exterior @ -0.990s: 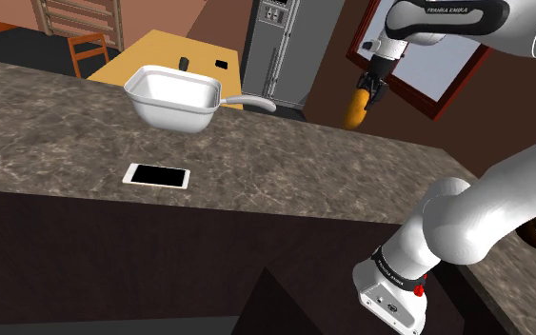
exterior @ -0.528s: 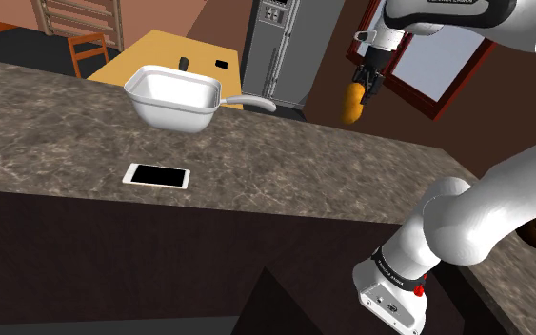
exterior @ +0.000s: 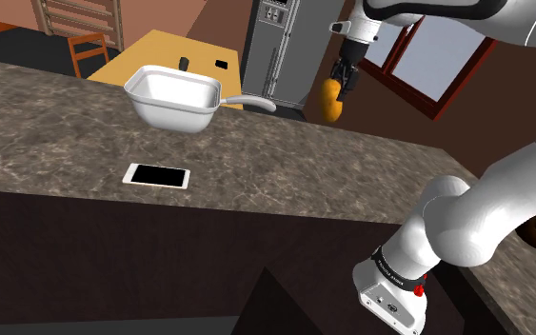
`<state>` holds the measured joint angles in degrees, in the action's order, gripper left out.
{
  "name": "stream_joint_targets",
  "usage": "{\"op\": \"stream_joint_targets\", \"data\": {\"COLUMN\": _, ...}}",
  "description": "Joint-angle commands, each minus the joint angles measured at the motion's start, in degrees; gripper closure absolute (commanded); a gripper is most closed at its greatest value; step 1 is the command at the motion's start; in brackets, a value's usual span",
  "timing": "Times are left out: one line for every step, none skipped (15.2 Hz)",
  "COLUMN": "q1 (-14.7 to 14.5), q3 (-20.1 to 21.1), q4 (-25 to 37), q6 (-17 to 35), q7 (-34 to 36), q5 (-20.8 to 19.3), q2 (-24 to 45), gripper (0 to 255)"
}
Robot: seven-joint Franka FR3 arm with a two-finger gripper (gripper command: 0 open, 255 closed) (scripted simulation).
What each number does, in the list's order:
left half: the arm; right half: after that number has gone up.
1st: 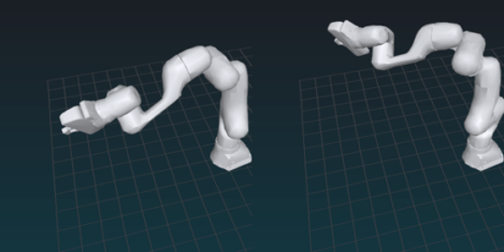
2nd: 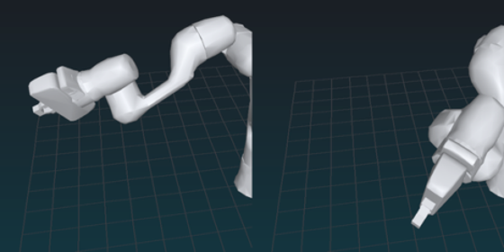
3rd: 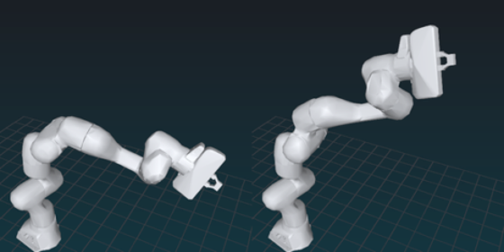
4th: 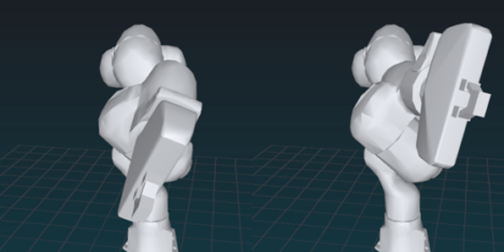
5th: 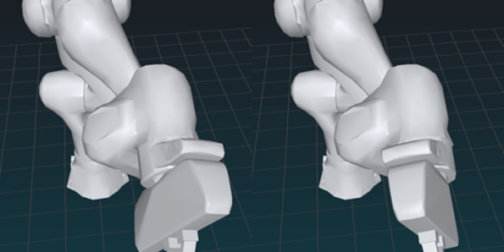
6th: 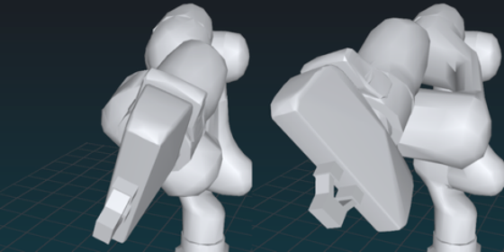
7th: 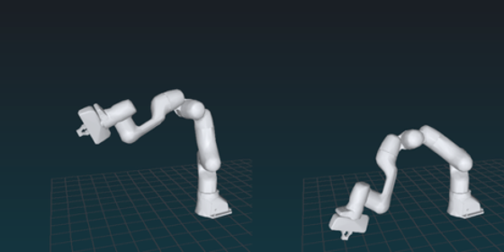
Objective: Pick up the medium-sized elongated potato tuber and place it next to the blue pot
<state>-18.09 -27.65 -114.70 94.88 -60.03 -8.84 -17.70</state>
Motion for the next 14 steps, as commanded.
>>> {"op": "stream_joint_targets", "data": {"q1": -1.15, "q3": 1.34, "q4": 0.88, "q6": 0.4, "q7": 2.22, "q5": 1.23, "q2": 1.6, "gripper": 255}}
{"op": "stream_joint_targets", "data": {"q1": -1.72, "q3": 2.07, "q4": 1.3, "q6": 0.43, "q7": 3.35, "q5": 1.75, "q2": 2.2, "gripper": 255}}
{"op": "stream_joint_targets", "data": {"q1": -2.28, "q3": 2.78, "q4": 1.79, "q6": 0.47, "q7": 4.47, "q5": 2.27, "q2": 2.86, "gripper": 255}}
{"op": "stream_joint_targets", "data": {"q1": -2.85, "q3": 3.47, "q4": 2.35, "q6": 0.49, "q7": 5.56, "q5": 2.8, "q2": 3.57, "gripper": 255}}
{"op": "stream_joint_targets", "data": {"q1": -3.41, "q3": 4.14, "q4": 2.98, "q6": 0.51, "q7": 6.64, "q5": 3.33, "q2": 4.33, "gripper": 255}}
{"op": "stream_joint_targets", "data": {"q1": -3.98, "q3": 4.79, "q4": 3.67, "q6": 0.52, "q7": 7.69, "q5": 3.85, "q2": 5.14, "gripper": 255}}
{"op": "stream_joint_targets", "data": {"q1": -4.54, "q3": 5.42, "q4": 4.42, "q6": 0.52, "q7": 8.73, "q5": 4.38, "q2": 6.0, "gripper": 255}}
{"op": "stream_joint_targets", "data": {"q1": -5.08, "q3": 6.05, "q4": 5.25, "q6": 0.5, "q7": 9.74, "q5": 4.9, "q2": 6.9, "gripper": 255}}
{"op": "stream_joint_targets", "data": {"q1": -5.63, "q3": 6.65, "q4": 6.14, "q6": 0.47, "q7": 10.73, "q5": 5.42, "q2": 7.86, "gripper": 255}}
{"op": "stream_joint_targets", "data": {"q1": -6.15, "q3": 7.24, "q4": 7.11, "q6": 0.41, "q7": 11.71, "q5": 5.94, "q2": 8.86, "gripper": 255}}
{"op": "stream_joint_targets", "data": {"q1": -6.68, "q3": 7.81, "q4": 8.14, "q6": 0.34, "q7": 12.67, "q5": 6.45, "q2": 9.9, "gripper": 255}}
{"op": "stream_joint_targets", "data": {"q1": -7.2, "q3": 8.36, "q4": 9.25, "q6": 0.25, "q7": 13.61, "q5": 6.95, "q2": 11.0, "gripper": 255}}
{"op": "stream_joint_targets", "data": {"q1": -7.55, "q3": 8.71, "q4": 10.03, "q6": 0.18, "q7": 14.23, "q5": 7.28, "q2": 11.75, "gripper": 255}}
{"op": "stream_joint_targets", "data": {"q1": -7.54, "q3": 8.7, "q4": 9.21, "q6": 0.95, "q7": 14.24, "q5": 7.26, "q2": 11.7, "gripper": 255}}
